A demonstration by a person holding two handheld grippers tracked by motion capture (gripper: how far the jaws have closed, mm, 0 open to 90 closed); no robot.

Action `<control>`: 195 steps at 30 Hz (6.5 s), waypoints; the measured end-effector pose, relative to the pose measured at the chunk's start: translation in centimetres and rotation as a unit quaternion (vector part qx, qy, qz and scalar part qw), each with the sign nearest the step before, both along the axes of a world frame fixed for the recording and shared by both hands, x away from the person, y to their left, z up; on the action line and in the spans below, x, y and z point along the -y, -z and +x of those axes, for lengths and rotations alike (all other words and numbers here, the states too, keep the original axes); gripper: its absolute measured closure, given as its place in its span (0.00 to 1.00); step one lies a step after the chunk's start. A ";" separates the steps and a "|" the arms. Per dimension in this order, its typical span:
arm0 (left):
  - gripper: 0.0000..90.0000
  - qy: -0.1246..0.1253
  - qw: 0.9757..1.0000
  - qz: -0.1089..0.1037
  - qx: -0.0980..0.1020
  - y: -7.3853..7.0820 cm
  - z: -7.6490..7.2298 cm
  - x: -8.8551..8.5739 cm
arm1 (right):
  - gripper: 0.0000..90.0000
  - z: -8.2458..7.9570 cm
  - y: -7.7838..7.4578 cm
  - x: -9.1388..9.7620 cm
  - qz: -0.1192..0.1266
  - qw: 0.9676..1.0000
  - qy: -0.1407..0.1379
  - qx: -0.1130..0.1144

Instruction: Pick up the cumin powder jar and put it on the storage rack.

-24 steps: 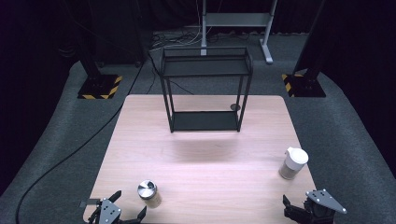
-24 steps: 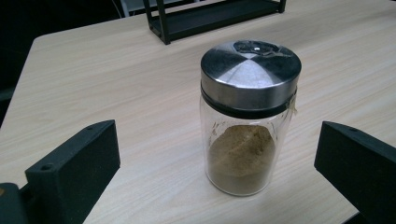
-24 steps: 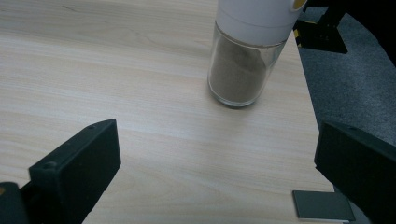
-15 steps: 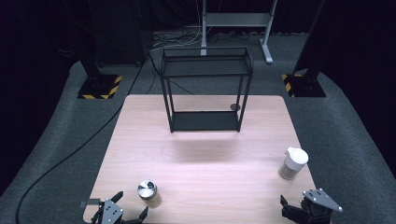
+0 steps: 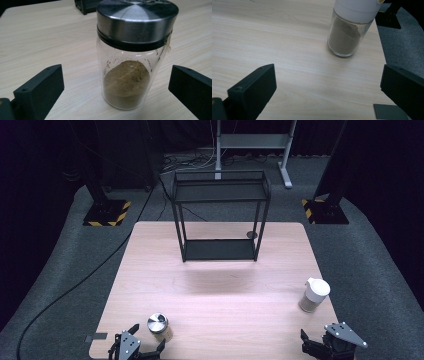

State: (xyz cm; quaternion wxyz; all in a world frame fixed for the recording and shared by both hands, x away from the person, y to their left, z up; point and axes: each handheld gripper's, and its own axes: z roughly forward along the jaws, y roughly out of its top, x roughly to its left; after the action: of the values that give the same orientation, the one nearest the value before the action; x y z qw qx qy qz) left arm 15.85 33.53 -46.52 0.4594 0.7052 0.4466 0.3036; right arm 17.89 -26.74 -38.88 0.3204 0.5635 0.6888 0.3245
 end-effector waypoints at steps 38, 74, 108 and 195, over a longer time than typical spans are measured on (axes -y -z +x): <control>0.34 0.033 0.999 -0.031 -0.018 -0.6 3.2 1.2 | 0.00 0.2 0.2 0.1 -0.005 1.000 -0.014 -0.006; 0.34 0.061 0.998 -0.019 0.005 -3.2 6.0 2.1 | 0.00 0.0 -0.2 -0.1 -0.012 1.000 -0.012 0.000; 0.34 0.098 0.995 0.000 0.022 -5.2 11.0 3.9 | 0.00 -0.2 -0.3 -0.1 -0.016 1.000 -0.009 0.005; 0.34 0.119 0.993 0.012 0.016 -10.7 23.2 5.5 | 0.00 -0.2 -0.2 0.6 -0.018 1.000 -0.007 -0.004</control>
State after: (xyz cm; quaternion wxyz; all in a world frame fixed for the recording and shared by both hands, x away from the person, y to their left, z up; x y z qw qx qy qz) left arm 39.00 28.03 -35.83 0.4907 0.7538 0.3488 0.2632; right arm 17.72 -27.33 -38.64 0.3259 0.5541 0.6996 0.3121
